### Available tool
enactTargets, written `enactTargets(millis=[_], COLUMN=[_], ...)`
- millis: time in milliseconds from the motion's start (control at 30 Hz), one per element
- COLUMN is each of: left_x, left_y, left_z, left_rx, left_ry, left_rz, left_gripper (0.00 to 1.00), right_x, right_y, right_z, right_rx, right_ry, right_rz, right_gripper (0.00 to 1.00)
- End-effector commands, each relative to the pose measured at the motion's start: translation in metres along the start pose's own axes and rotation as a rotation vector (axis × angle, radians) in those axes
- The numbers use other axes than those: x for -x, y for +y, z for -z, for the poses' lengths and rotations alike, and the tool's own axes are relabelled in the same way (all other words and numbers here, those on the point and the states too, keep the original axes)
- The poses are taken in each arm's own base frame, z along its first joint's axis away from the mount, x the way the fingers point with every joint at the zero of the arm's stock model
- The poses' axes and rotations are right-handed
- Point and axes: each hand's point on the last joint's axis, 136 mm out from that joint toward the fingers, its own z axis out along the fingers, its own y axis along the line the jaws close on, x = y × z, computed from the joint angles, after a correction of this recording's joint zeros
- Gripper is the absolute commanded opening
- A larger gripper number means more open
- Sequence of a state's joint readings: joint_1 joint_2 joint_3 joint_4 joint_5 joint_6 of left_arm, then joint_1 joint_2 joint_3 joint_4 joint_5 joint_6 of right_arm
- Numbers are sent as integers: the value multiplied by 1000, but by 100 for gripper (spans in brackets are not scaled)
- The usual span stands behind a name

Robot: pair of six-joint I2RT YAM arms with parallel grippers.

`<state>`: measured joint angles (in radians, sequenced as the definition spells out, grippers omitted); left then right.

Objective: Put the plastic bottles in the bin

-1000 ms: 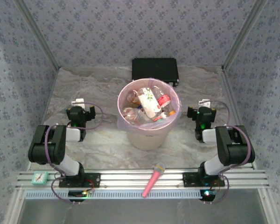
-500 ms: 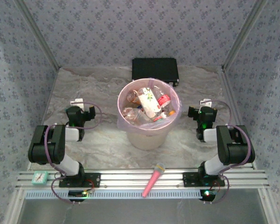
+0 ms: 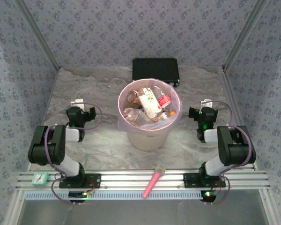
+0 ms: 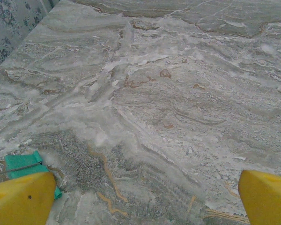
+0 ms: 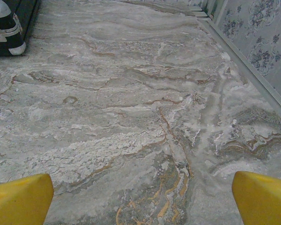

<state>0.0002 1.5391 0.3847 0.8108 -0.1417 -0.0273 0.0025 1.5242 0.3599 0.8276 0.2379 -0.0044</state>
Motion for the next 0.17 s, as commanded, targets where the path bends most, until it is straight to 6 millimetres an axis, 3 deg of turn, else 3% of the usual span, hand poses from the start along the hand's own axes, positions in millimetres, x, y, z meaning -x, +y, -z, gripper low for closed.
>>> enactTargets(millis=[0, 133], left_x=[16, 16], left_y=[-3, -3], left_z=[-2, -2], left_rx=[-18, -17], left_ry=[-39, -41], left_rz=[17, 17], left_gripper=[100, 100], right_x=[11, 12], right_y=[2, 2], right_z=[-2, -1], right_rx=[8, 7], right_ry=[-25, -32], right_rz=[-16, -15], right_gripper=[100, 100])
